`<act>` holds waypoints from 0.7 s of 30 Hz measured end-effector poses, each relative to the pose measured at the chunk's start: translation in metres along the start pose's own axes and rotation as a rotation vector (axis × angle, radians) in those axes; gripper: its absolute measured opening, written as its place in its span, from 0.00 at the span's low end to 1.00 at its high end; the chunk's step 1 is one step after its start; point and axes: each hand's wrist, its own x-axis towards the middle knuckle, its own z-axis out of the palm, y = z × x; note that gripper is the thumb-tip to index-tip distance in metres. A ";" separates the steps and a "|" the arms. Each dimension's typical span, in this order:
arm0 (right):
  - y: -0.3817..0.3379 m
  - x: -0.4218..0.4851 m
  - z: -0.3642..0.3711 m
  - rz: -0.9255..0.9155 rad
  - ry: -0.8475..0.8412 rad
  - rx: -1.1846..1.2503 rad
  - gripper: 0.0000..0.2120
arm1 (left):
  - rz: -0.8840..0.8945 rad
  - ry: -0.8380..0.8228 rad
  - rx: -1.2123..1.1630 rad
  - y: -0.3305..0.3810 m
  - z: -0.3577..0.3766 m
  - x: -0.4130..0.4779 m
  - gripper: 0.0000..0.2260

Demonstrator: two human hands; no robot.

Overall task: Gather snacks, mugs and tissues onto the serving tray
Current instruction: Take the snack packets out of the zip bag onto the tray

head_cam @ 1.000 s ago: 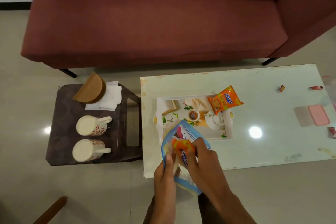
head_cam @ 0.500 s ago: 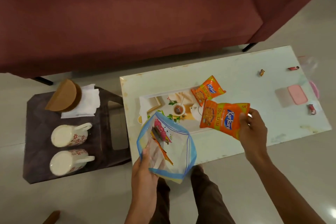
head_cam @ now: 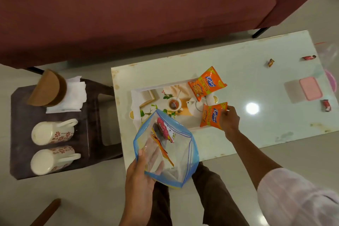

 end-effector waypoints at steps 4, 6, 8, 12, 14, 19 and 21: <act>0.003 0.007 -0.005 0.011 -0.045 -0.064 0.17 | 0.039 0.016 0.002 -0.009 0.005 0.001 0.20; 0.003 0.006 -0.012 0.003 -0.062 -0.086 0.17 | 0.054 0.024 0.030 -0.011 0.007 0.000 0.21; 0.000 0.000 -0.023 -0.022 -0.069 -0.079 0.17 | 0.060 0.024 0.047 -0.010 0.009 -0.003 0.21; -0.021 -0.040 -0.052 -0.290 0.045 -0.124 0.16 | 0.064 0.014 0.034 -0.007 0.007 -0.011 0.21; -0.042 -0.083 -0.067 -0.505 0.062 -0.059 0.12 | 0.052 0.013 0.026 -0.004 0.006 -0.014 0.22; -0.078 -0.199 -0.070 -0.832 -0.275 -0.169 0.08 | 0.022 0.026 0.022 0.002 0.000 -0.021 0.21; -0.080 -0.216 -0.044 -0.852 -0.449 -0.546 0.11 | 0.017 0.040 0.052 0.001 -0.002 -0.021 0.21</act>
